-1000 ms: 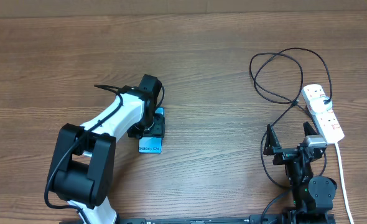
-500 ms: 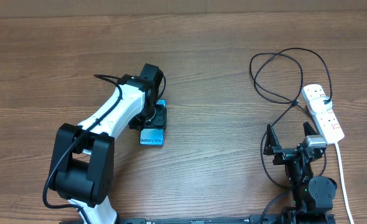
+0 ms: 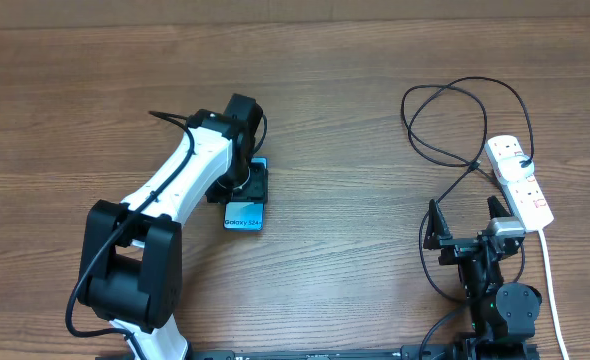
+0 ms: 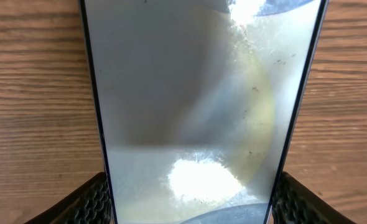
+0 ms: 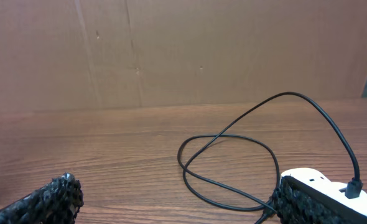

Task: Plug charger to phone and switch on socket
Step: 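Lift the phone with the left gripper and tilt it upright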

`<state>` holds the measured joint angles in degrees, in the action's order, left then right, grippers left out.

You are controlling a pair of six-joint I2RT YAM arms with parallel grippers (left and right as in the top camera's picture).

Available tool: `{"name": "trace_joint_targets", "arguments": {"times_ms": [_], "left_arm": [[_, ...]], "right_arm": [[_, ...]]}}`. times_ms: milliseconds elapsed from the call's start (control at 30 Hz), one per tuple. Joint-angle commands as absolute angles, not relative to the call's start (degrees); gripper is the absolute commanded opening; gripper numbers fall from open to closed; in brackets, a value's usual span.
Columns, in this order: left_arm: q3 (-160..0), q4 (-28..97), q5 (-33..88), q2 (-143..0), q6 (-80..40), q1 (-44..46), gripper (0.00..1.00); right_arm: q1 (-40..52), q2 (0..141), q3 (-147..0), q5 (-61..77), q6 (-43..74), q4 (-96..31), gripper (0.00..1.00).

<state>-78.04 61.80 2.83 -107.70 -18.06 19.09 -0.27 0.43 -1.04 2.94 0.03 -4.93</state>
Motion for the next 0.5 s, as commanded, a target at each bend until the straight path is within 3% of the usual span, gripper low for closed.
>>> {"name": "trace_joint_targets", "arguments": {"times_ms": [0,467], "left_arm": [[-82.46,63.44,4.40,-107.98,-18.04,19.16,0.38],[-91.61,68.97,11.77,-107.98,-18.04,19.16,0.38]], "right_arm": [[-0.01,0.19,-0.47,2.63,-0.08,-4.67,1.00],[-0.01,0.19,-0.47,2.66,-0.08,-4.67,1.00]]}}
